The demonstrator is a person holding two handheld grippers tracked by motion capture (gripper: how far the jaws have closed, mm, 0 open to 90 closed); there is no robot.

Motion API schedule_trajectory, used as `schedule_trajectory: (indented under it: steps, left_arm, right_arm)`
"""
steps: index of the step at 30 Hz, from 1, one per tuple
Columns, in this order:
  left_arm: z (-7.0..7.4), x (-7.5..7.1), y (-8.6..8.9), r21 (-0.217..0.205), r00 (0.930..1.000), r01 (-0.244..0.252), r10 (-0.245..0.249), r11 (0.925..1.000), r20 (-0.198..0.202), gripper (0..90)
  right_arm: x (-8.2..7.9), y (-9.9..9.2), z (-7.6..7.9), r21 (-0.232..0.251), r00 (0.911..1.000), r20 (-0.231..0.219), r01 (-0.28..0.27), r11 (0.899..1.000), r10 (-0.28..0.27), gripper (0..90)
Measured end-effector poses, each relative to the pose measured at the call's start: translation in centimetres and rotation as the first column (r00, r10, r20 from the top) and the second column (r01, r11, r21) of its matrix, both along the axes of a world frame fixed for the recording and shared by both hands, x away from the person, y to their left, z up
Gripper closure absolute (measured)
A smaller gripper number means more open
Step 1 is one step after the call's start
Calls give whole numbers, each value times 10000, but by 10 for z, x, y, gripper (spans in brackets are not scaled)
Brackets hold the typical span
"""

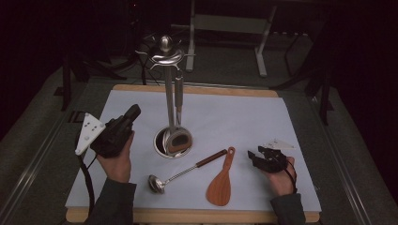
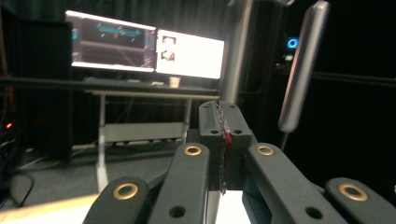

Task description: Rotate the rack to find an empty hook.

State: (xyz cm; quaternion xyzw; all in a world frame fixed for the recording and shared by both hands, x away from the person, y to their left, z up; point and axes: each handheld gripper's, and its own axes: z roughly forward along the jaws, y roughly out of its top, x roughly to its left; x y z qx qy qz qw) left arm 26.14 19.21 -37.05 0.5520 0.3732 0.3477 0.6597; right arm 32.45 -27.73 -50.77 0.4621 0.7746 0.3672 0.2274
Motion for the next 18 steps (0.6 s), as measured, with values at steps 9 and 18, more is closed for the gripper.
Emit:
schedule_trajectory:
  steps: [9, 18]
  left_arm:
    - [28, 9, -26, 209, 9979, 278, -289, 9994, 573, 896]
    - [49, 14, -43, 241, 9935, 369, -393, 9990, 1066, 899]
  right_arm:
    - [1, -8, -8, 121, 9994, -64, 328, 9994, -328, 482]
    - [0, -13, -12, 311, 9987, -137, 499, 9983, -495, 483]
